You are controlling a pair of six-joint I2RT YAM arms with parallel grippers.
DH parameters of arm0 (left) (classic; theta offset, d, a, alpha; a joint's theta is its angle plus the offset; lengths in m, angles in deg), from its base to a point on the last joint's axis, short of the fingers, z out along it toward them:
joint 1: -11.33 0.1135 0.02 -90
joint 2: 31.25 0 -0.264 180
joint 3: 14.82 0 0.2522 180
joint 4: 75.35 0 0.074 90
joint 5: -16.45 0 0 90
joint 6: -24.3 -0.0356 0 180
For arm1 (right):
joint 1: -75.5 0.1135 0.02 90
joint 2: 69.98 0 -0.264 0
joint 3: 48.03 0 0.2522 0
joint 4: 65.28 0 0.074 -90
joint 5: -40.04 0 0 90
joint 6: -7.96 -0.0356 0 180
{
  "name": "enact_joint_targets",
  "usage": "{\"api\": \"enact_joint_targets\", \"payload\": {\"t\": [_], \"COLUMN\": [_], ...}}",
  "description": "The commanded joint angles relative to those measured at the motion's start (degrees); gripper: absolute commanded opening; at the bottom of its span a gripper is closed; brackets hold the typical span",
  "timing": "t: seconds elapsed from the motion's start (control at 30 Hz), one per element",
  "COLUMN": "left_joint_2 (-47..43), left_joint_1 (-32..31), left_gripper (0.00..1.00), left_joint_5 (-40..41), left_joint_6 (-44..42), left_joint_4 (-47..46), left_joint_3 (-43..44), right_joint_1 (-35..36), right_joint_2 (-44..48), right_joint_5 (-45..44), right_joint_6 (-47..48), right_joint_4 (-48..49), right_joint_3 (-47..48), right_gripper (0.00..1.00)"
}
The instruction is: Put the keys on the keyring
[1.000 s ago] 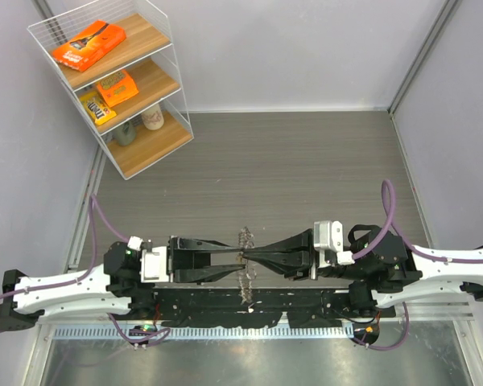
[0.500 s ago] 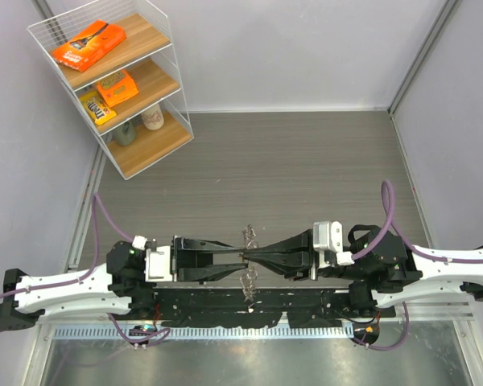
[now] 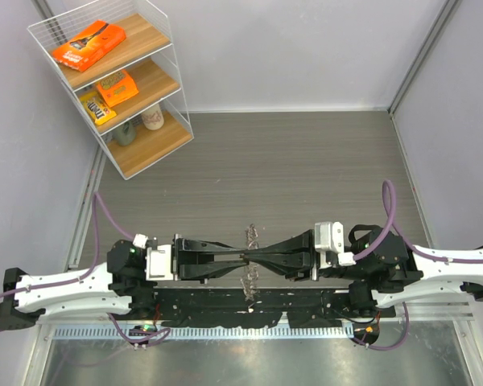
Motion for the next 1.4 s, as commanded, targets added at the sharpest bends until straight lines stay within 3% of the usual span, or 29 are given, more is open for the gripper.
{"api": "enact_joint_targets", "payload": {"t": [0.0,0.27,0.37,0.83,0.9,1.17,1.37], "left_joint_2": [1.0,2.1,2.4,0.7,0.4,0.5,0.6], "left_joint_1": [0.0,0.0,0.0,0.0,0.0,0.0,0.0], "left_gripper": [0.25,0.18,0.0,0.0,0.0,0.0,0.0], "left_joint_5": [0.1,0.1,0.0,1.7,2.0,1.3,1.1], "left_joint_6": [0.5,0.5,0.5,-0.6,-0.4,0.1,0.6], "left_joint_4": [-1.0,0.9,3.1,9.0,10.6,14.8,17.1], "left_joint_3": [2.3,3.8,5.2,7.0,7.4,8.8,9.6], "right_joint_1": [0.2,0.2,0.2,0.2,0.2,0.2,0.2], "right_joint_2": [-1.2,-2.1,-2.5,-2.6,-1.8,1.4,3.3], "right_joint_5": [1.1,2.2,2.5,4.9,4.6,1.8,0.3], "right_joint_6": [0.5,0.7,0.7,1.1,0.8,0.3,-1.1], "right_joint_4": [2.5,2.0,1.6,-5.1,-5.7,-8.8,-12.5], "right_joint_3": [2.5,3.4,3.6,6.4,6.5,6.0,6.4], "right_gripper": [0.06,0.06,0.06,0.06,0.08,0.34,0.41]}}
